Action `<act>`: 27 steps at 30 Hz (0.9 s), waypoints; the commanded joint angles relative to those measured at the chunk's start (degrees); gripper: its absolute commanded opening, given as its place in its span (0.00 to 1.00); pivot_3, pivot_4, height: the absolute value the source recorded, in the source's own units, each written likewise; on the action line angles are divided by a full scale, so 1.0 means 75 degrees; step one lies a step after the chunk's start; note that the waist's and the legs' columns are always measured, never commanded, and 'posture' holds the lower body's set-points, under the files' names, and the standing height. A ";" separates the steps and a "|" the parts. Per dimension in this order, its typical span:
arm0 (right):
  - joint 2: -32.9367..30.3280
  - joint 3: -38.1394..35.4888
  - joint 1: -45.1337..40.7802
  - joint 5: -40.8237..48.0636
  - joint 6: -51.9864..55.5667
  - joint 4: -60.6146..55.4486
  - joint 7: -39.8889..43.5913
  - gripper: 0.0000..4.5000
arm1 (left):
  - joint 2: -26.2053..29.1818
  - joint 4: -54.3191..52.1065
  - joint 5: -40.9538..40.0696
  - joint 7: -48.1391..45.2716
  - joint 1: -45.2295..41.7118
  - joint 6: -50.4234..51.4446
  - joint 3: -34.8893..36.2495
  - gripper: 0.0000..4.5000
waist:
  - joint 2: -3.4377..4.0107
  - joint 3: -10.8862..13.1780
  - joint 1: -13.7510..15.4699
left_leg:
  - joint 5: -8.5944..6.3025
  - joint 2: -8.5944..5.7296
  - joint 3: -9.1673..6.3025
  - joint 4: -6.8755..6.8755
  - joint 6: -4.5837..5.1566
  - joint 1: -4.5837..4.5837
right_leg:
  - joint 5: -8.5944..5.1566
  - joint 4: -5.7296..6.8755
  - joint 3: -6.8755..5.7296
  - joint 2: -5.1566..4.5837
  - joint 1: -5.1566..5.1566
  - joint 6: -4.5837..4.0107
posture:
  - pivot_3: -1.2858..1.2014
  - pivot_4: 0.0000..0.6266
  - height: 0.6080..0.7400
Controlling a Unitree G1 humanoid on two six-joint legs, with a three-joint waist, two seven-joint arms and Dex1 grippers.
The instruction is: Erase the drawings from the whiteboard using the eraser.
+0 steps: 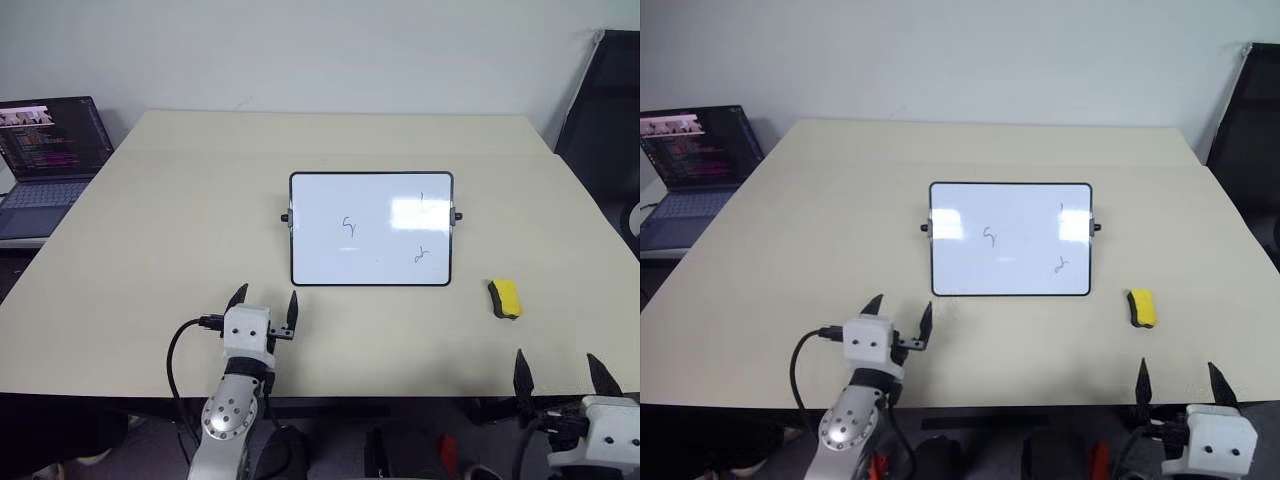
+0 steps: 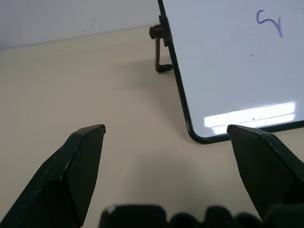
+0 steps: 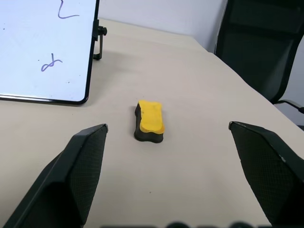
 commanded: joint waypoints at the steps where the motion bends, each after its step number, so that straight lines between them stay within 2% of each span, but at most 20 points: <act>1: 0.0065 0.0030 0.0184 -0.0077 -0.0277 -0.0437 -0.0056 0.99 | -0.0020 -0.0506 -0.0093 -0.0049 0.0026 -0.0006 -0.0054 1.00 | -0.0001 0.0000 -0.0003 | 0.0000 0.0001 0.0000 0.0001 0.0000 0.0000 | 0.0000 0.0000 -0.0001 -0.0001 0.0000 0.0000 | 0.52 0.24 1.00; 7: 0.0084 0.0056 -0.0025 -0.0187 -0.0212 -0.0194 -0.0145 0.99 | 0.0027 -0.0859 -0.0112 -0.0037 0.0217 0.0203 0.0032 1.00 | -0.0001 0.0000 -0.0008 | -0.0002 -0.0001 -0.0002 0.0001 -0.0003 -0.0001 | -0.0001 -0.0007 0.0001 -0.0018 -0.0004 0.0000 | 0.52 0.24 1.00; 12: 0.0105 0.0011 0.0112 -0.0134 -0.0288 -0.0174 -0.0128 0.99 | 0.0016 -0.0628 -0.0125 -0.0066 0.0107 0.0085 0.0004 1.00 | -0.0002 0.0000 -0.0004 | -0.0006 -0.0002 -0.0002 0.0000 -0.0010 -0.0007 | -0.0001 -0.0012 -0.0005 -0.0021 -0.0004 0.0000 | 0.52 0.24 1.00; 20: 0.0111 0.0222 -0.0574 -0.0316 -0.0283 0.0611 -0.0227 0.99 | 0.0060 -0.0111 -0.0075 0.0007 -0.0035 -0.0305 0.0062 1.00 | -0.0006 -0.0001 -0.0008 | -0.0007 -0.0003 0.0004 0.0001 -0.0011 -0.0006 | -0.0001 -0.0014 -0.0010 -0.0020 -0.0002 0.0000 | 0.52 0.24 1.00; 27: 0.0248 0.0406 -0.0406 -0.0457 -0.0353 0.0610 -0.0408 0.99 | 0.0279 0.0123 -0.0184 -0.0260 -0.0042 -0.0576 0.0090 1.00 | -0.0004 -0.0001 0.0001 | -0.0007 -0.0003 -0.0001 -0.0004 -0.0011 -0.0007 | -0.0002 -0.0012 -0.0011 -0.0019 -0.0003 -0.0001 | 0.52 0.24 1.00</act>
